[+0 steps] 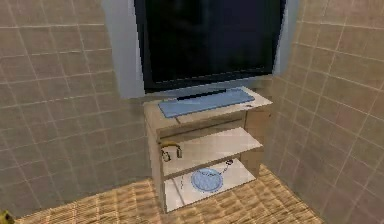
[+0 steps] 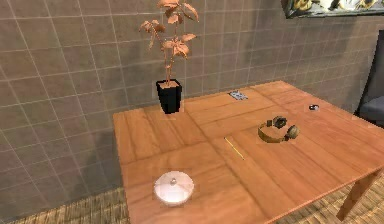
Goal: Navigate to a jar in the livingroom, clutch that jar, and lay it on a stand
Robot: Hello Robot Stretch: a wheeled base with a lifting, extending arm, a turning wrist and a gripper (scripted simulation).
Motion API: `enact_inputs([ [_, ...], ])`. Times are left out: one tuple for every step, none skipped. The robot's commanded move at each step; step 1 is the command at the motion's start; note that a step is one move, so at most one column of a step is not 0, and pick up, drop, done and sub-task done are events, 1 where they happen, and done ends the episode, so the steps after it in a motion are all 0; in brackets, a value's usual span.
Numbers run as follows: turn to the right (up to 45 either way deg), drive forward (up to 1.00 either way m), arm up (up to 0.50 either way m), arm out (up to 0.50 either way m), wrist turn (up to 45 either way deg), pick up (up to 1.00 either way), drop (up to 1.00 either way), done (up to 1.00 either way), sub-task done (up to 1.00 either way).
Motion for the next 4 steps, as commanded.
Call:
enact_inputs([
  [9.0,0.00,0.00,0.00,0.0,0.00,0.00,0.00,0.00],
  [0.0,0.25,0.00,0.00,0.0,0.00,0.00,0.00,0.00],
  [9.0,0.00,0.00,0.00,0.0,0.00,0.00,0.00,0.00],
  [0.0,0.00,0.50,0.00,0.0,0.00,0.00,0.00,0.00],
])
